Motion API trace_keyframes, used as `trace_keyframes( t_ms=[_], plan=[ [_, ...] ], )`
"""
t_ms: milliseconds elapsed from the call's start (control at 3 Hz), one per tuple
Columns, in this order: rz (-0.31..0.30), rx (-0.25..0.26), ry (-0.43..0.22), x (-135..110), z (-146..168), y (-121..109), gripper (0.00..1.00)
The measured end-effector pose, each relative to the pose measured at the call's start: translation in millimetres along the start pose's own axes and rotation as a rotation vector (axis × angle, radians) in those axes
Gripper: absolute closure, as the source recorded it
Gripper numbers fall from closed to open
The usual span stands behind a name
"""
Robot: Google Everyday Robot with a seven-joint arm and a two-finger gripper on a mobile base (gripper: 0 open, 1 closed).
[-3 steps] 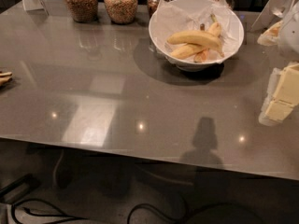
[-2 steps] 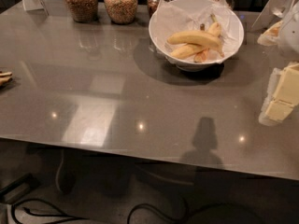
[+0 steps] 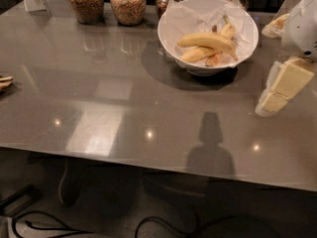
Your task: Pick banana from white bowl
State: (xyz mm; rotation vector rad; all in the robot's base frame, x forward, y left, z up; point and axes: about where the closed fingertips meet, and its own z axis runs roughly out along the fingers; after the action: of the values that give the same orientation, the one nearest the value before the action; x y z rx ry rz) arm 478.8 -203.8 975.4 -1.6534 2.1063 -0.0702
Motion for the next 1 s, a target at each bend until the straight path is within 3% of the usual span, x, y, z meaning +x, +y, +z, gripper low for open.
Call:
trace_keyframes(
  t_ms=[667,1000],
  plan=[
    [-0.031,0.133,-0.171,-41.9,36.2,-88.0,0.00],
    [-0.012,0.198,-0.232,-55.1,54.1,-134.2,0.00]
  ],
)
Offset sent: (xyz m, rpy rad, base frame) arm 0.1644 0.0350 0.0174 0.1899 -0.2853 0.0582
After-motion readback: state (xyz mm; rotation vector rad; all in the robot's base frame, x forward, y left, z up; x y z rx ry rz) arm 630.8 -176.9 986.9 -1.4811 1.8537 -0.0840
